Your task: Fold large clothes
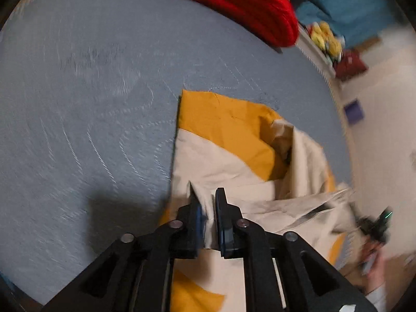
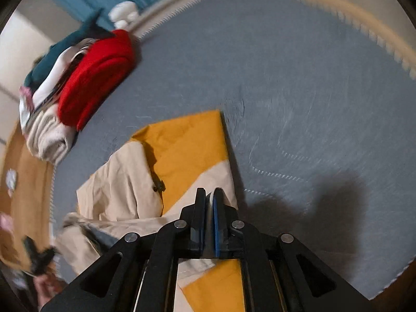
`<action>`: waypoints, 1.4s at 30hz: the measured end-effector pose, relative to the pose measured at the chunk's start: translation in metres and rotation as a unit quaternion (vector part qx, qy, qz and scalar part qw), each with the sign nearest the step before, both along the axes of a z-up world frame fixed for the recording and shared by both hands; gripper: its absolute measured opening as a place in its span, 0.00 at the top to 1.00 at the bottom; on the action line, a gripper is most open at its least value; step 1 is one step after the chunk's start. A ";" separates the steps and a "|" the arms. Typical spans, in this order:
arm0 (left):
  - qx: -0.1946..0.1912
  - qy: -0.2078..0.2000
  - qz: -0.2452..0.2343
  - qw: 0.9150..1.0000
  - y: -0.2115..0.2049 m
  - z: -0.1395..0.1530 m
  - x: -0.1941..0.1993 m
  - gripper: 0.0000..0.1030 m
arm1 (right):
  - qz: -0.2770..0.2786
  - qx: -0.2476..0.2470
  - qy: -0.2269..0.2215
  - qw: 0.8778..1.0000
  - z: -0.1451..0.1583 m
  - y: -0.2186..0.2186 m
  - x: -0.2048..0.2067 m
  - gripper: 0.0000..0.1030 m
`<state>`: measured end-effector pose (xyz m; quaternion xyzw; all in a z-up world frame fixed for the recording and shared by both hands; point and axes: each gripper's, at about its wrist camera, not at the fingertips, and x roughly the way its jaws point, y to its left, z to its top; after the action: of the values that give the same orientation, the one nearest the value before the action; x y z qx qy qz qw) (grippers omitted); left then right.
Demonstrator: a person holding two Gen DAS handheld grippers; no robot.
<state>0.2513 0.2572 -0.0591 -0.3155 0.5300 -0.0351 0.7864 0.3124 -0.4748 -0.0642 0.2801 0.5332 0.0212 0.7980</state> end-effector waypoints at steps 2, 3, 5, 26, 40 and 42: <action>-0.044 -0.005 0.023 0.999 0.010 0.001 -0.003 0.73 | -0.040 0.010 -0.011 0.999 0.004 -0.016 0.003 0.90; -0.052 -0.009 0.029 0.998 0.013 0.003 -0.005 0.69 | -0.053 0.016 -0.022 0.998 0.009 -0.022 0.002 0.89; -0.035 -0.030 0.042 0.998 0.018 0.014 -0.012 0.61 | -0.071 0.014 -0.050 0.996 0.021 -0.032 -0.001 0.84; 0.235 0.007 -0.098 0.967 -0.054 -0.019 -0.005 0.41 | 0.166 -0.083 0.023 0.982 -0.057 0.040 -0.007 0.34; 0.213 -0.021 -0.116 0.970 -0.056 -0.018 0.007 0.98 | 0.166 -0.105 -0.061 0.979 -0.012 0.045 -0.019 0.97; 0.210 -0.045 -0.103 0.971 -0.051 -0.005 0.005 0.98 | 0.156 -0.106 -0.079 0.979 -0.002 0.041 -0.022 0.97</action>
<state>0.2562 0.2058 -0.0639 -0.0856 0.5194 -0.0180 0.8500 0.2901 -0.4337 -0.0658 0.1046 0.5048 0.1105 0.8498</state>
